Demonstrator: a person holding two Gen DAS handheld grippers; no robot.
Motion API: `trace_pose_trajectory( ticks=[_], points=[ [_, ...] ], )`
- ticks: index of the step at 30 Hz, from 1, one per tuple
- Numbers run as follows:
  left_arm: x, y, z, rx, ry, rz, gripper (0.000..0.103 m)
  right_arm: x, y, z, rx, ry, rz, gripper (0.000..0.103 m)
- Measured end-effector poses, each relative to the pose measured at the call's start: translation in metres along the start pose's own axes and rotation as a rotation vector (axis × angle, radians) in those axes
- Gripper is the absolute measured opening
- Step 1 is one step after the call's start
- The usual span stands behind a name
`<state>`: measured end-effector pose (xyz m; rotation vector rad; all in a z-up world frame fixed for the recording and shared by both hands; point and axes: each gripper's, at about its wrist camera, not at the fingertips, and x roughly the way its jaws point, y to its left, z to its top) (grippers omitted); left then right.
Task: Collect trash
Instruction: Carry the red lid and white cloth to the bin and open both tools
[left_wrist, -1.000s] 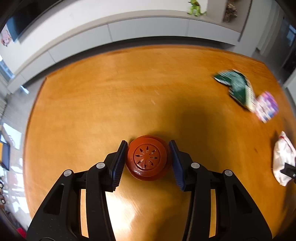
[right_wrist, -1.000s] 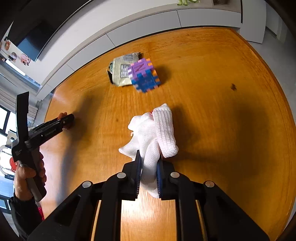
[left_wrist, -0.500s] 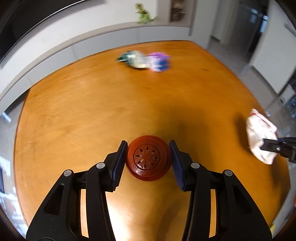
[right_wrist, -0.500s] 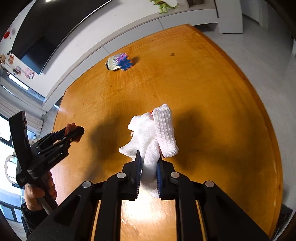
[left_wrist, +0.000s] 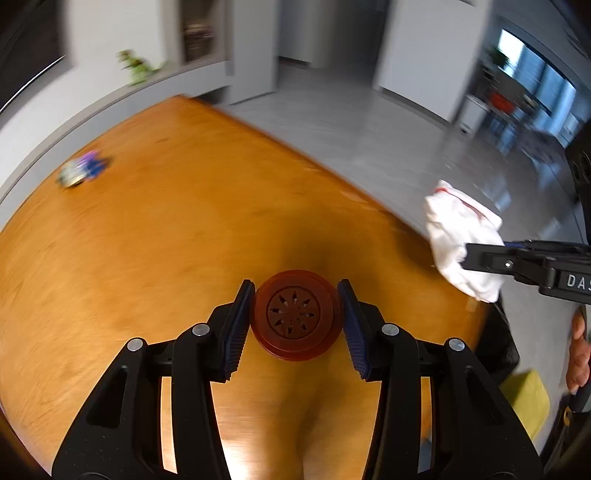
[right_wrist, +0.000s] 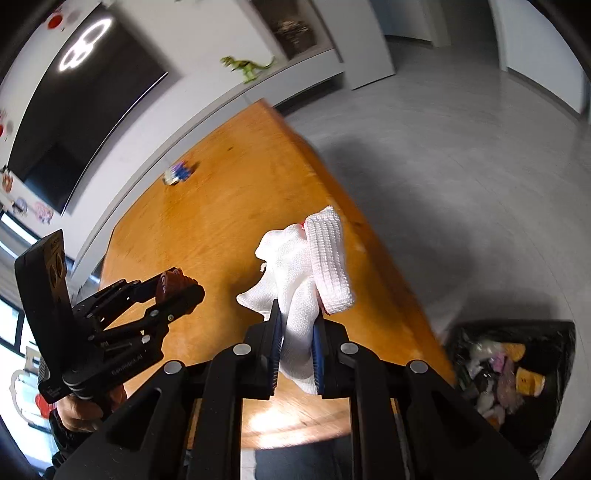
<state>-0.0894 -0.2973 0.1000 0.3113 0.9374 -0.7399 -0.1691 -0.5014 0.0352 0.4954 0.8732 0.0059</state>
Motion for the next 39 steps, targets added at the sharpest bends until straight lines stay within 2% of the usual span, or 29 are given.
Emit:
trace_pose_trajectory(
  ticks=[7, 12, 20, 21, 22, 23, 24, 25, 26, 30, 35, 39],
  points=[
    [0.018, -0.11, 0.004, 0.18, 0.026, -0.113, 0.046, -0.052, -0.08, -0.045, 0.133, -0.061, -0.082, 0.016],
    [0.037, -0.174, 0.006, 0.306, 0.062, -0.166, 0.046, -0.089, -0.137, -0.083, 0.242, -0.086, -0.15, 0.016],
    [0.066, -0.271, -0.02, 0.512, 0.153, -0.226, 0.046, -0.121, -0.225, -0.13, 0.454, -0.087, -0.245, 0.016],
    [0.07, -0.278, -0.025, 0.531, 0.163, -0.228, 0.046, -0.121, -0.234, -0.132, 0.474, -0.073, -0.248, 0.027],
    [0.074, -0.285, -0.029, 0.548, 0.177, -0.231, 0.046, -0.12, -0.242, -0.133, 0.496, -0.058, -0.265, 0.057],
    [0.08, -0.293, -0.034, 0.564, 0.201, -0.243, 0.05, -0.118, -0.248, -0.133, 0.512, -0.04, -0.299, 0.071],
    [0.084, -0.299, -0.037, 0.57, 0.217, -0.251, 0.074, -0.118, -0.251, -0.131, 0.519, -0.039, -0.337, 0.081],
    [0.088, -0.304, -0.039, 0.576, 0.229, -0.25, 0.092, -0.119, -0.253, -0.129, 0.523, -0.052, -0.369, 0.081],
    [0.088, -0.308, -0.041, 0.583, 0.215, -0.246, 0.097, -0.12, -0.255, -0.129, 0.523, -0.058, -0.378, 0.081],
    [0.089, -0.315, -0.042, 0.604, 0.197, -0.245, 0.097, -0.122, -0.261, -0.13, 0.541, -0.08, -0.355, 0.081],
    [0.087, -0.316, -0.036, 0.567, 0.196, -0.243, 0.097, -0.121, -0.26, -0.132, 0.552, -0.078, -0.331, 0.081],
    [0.082, -0.302, -0.033, 0.532, 0.185, -0.25, 0.097, -0.12, -0.25, -0.127, 0.539, -0.076, -0.329, 0.081]
  ],
)
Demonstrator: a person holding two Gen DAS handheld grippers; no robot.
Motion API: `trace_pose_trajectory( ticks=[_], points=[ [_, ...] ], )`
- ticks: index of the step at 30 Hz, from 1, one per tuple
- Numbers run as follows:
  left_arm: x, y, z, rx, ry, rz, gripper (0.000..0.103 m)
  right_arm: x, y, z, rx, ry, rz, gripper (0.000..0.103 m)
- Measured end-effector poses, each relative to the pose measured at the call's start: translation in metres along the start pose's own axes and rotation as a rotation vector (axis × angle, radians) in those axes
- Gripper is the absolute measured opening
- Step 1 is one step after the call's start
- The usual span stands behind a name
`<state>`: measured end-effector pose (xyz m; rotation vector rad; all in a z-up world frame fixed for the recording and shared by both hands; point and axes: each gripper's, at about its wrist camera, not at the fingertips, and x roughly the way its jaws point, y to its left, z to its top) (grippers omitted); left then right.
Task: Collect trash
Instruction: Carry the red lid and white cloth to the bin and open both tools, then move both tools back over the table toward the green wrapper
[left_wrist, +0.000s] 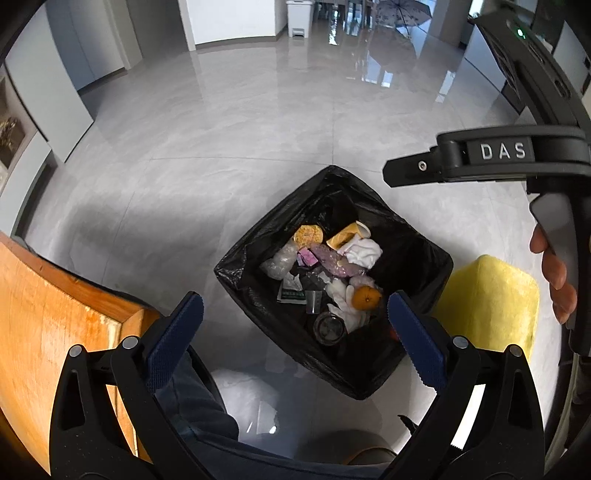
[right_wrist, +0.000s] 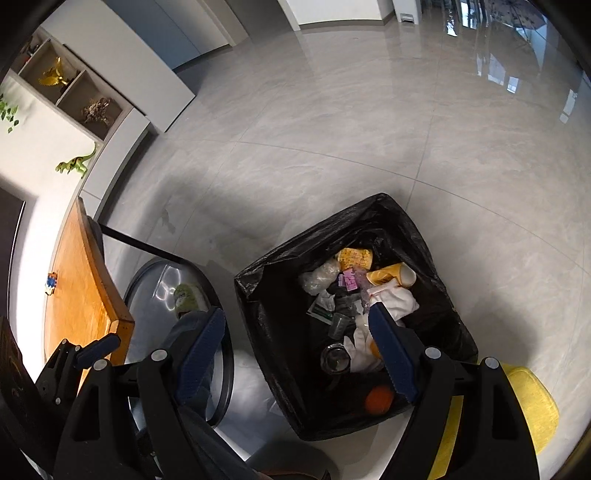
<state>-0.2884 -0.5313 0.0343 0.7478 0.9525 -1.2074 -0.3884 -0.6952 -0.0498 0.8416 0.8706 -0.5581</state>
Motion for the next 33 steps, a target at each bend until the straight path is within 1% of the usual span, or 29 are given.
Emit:
trace_pose_trajectory(
  ticks=[2, 7, 11, 14, 18, 20, 23, 26, 29, 33],
  points=[
    [-0.006, 0.01, -0.003, -0.019, -0.01, 0.002, 0.097, 0.0, 0.01, -0.001, -0.019, 0.001, -0.001, 0.081],
    [-0.021, 0.042, -0.017, -0.092, -0.031, 0.011, 0.097, -0.002, 0.054, 0.001, -0.105, 0.004, 0.014, 0.081],
    [-0.041, 0.077, -0.033, -0.145, -0.049, 0.046, 0.097, -0.004, 0.098, 0.004, -0.187, 0.008, 0.029, 0.081],
    [-0.057, 0.107, -0.047, -0.201, -0.064, 0.077, 0.097, -0.001, 0.147, 0.005, -0.276, 0.014, 0.041, 0.081],
    [-0.083, 0.162, -0.074, -0.311, -0.087, 0.131, 0.097, 0.009, 0.203, 0.004, -0.362, 0.029, 0.066, 0.081],
    [-0.097, 0.186, -0.087, -0.356, -0.099, 0.158, 0.097, 0.015, 0.228, 0.001, -0.399, 0.038, 0.078, 0.081],
    [-0.114, 0.217, -0.107, -0.409, -0.111, 0.194, 0.097, 0.027, 0.278, -0.007, -0.482, 0.054, 0.103, 0.081],
    [-0.129, 0.251, -0.131, -0.474, -0.113, 0.239, 0.097, 0.04, 0.327, -0.013, -0.562, 0.074, 0.13, 0.081],
    [-0.144, 0.292, -0.163, -0.562, -0.112, 0.28, 0.097, 0.055, 0.378, -0.024, -0.639, 0.097, 0.151, 0.081],
    [-0.155, 0.338, -0.201, -0.657, -0.1, 0.326, 0.097, 0.077, 0.44, -0.037, -0.721, 0.126, 0.179, 0.081]
  ],
)
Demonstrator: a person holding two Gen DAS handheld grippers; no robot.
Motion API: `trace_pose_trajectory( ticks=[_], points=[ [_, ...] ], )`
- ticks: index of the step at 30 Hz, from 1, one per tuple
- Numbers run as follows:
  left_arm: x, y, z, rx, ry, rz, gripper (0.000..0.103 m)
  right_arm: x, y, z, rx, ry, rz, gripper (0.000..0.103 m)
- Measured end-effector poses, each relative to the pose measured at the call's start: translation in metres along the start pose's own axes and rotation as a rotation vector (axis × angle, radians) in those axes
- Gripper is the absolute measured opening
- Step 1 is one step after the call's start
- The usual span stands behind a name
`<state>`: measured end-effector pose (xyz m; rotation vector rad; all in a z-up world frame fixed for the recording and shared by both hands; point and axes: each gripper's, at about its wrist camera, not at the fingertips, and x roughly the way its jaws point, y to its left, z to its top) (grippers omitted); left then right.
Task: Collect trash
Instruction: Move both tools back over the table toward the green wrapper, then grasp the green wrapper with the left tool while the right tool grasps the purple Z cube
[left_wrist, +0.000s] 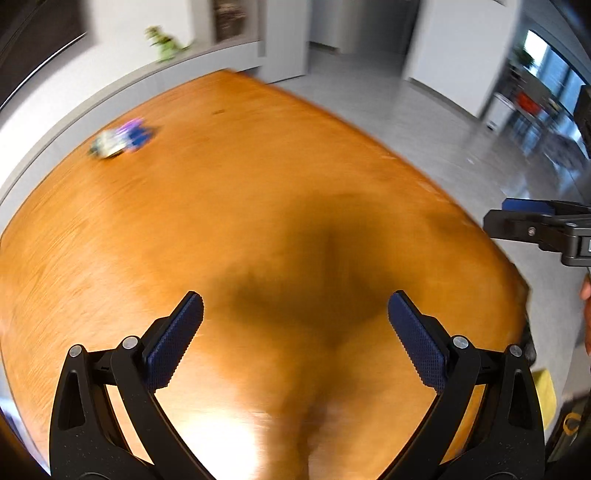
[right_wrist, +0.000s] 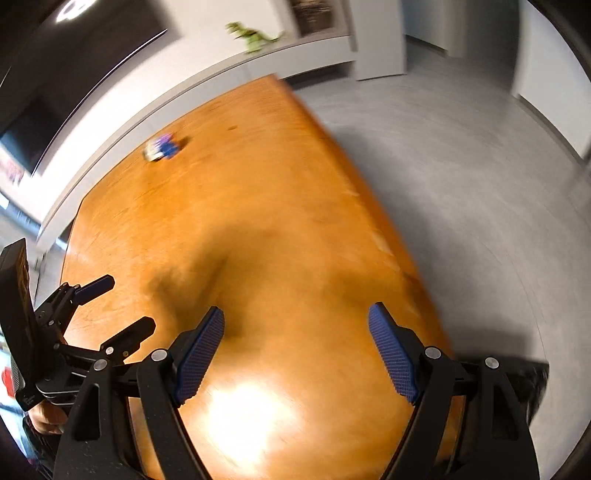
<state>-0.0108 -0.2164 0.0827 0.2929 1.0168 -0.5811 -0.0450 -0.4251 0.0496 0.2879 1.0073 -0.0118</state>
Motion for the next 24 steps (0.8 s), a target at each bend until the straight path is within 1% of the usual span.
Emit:
trace_pose_trajectory(
  ticks=[2, 5, 7, 11, 14, 16, 19, 24],
  points=[
    [0.002, 0.021, -0.001, -0.03, 0.007, 0.021, 0.097, 0.015, 0.021, 0.013, -0.033, 0.009, 0.015, 0.081],
    [0.008, 0.063, 0.0, -0.086, 0.015, 0.055, 0.097, 0.044, 0.056, 0.037, -0.078, 0.031, 0.051, 0.081],
    [0.013, 0.083, 0.002, -0.115, 0.023, 0.069, 0.097, 0.059, 0.074, 0.05, -0.099, 0.047, 0.068, 0.081],
    [0.026, 0.129, 0.009, -0.17, 0.044, 0.107, 0.097, 0.088, 0.113, 0.077, -0.151, 0.063, 0.084, 0.081],
    [0.034, 0.159, 0.015, -0.21, 0.054, 0.128, 0.097, 0.105, 0.134, 0.098, -0.178, 0.073, 0.096, 0.081],
    [0.041, 0.179, 0.023, -0.233, 0.064, 0.157, 0.097, 0.118, 0.153, 0.115, -0.202, 0.079, 0.106, 0.081],
    [0.048, 0.208, 0.036, -0.256, 0.069, 0.192, 0.097, 0.133, 0.177, 0.143, -0.227, 0.061, 0.115, 0.081],
    [0.058, 0.244, 0.059, -0.308, 0.076, 0.206, 0.097, 0.16, 0.205, 0.181, -0.242, 0.053, 0.111, 0.081]
  ],
)
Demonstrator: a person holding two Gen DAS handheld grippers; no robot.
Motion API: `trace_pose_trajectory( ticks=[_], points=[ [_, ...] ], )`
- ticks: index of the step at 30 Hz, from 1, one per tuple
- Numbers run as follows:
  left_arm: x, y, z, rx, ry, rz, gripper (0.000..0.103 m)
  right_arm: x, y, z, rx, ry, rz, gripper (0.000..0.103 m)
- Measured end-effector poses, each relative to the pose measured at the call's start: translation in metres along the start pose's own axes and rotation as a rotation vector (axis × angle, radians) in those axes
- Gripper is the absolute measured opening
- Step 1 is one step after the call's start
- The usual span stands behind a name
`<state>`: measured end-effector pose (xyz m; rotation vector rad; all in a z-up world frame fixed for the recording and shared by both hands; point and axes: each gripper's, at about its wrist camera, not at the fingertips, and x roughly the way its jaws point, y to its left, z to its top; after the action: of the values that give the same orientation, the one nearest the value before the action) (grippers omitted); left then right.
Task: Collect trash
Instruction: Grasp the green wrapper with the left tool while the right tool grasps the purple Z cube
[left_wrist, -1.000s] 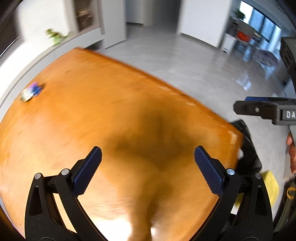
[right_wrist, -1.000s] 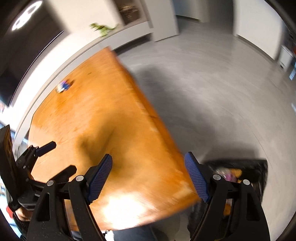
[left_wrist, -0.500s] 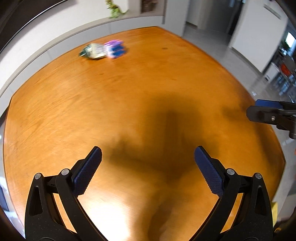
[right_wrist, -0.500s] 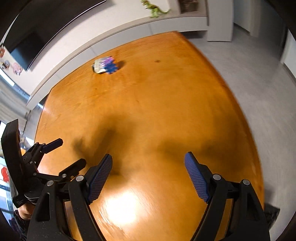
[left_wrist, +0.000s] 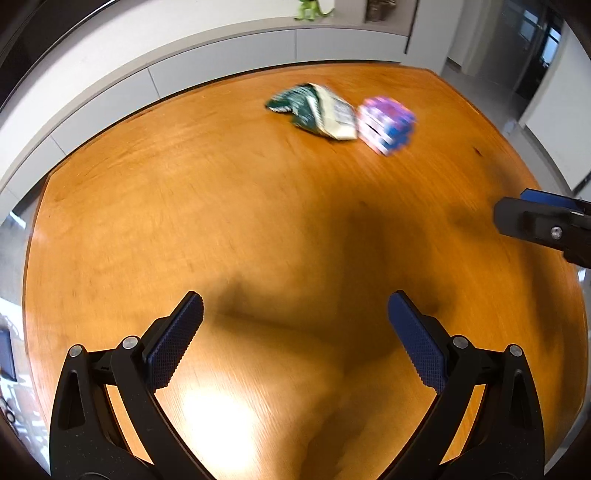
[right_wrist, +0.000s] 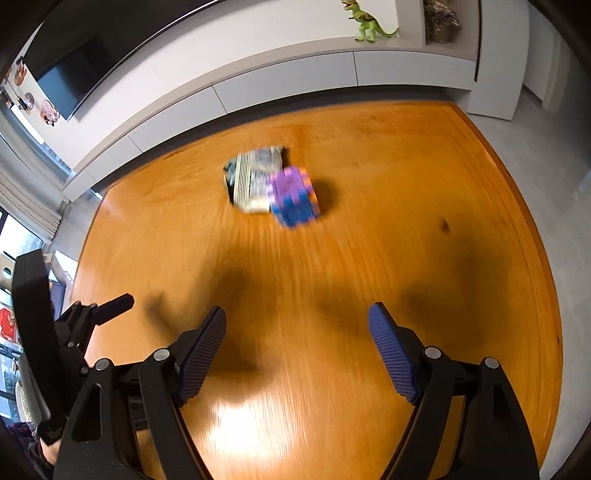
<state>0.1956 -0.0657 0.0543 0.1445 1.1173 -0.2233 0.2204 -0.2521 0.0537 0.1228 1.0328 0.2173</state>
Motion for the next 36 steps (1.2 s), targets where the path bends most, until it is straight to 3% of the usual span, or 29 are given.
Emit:
trace_pose_trajectory(
  ticks=[8, 11, 13, 16, 30, 31, 33, 36],
  points=[
    [0.022, 0.024, 0.041, -0.054, 0.009, 0.013, 0.097, 0.041, 0.011, 0.051, 0.012, 0.011, -0.008, 0.081],
    [0.027, 0.034, 0.052, -0.064, 0.012, 0.036, 0.097, 0.054, 0.014, 0.065, 0.002, 0.013, -0.034, 0.07],
    [0.028, 0.038, 0.061, -0.075, 0.008, 0.052, 0.097, 0.063, 0.015, 0.072, 0.005, 0.026, -0.035, 0.058],
    [0.027, 0.04, 0.074, -0.097, -0.008, 0.036, 0.097, 0.076, 0.009, 0.074, 0.007, 0.063, -0.042, 0.046],
    [0.068, -0.008, 0.151, -0.094, -0.045, 0.043, 0.097, 0.042, -0.061, 0.045, 0.025, 0.052, -0.131, 0.044],
    [0.072, -0.013, 0.155, -0.084, -0.041, 0.055, 0.094, 0.041, -0.063, 0.045, 0.022, 0.052, -0.128, 0.044],
    [0.077, -0.025, 0.156, -0.053, -0.026, 0.095, 0.065, 0.04, -0.061, 0.044, 0.015, 0.051, -0.129, 0.044],
    [0.086, -0.032, 0.157, -0.031, 0.004, 0.111, 0.05, 0.041, -0.061, 0.046, 0.008, 0.048, -0.128, 0.044]
  ],
)
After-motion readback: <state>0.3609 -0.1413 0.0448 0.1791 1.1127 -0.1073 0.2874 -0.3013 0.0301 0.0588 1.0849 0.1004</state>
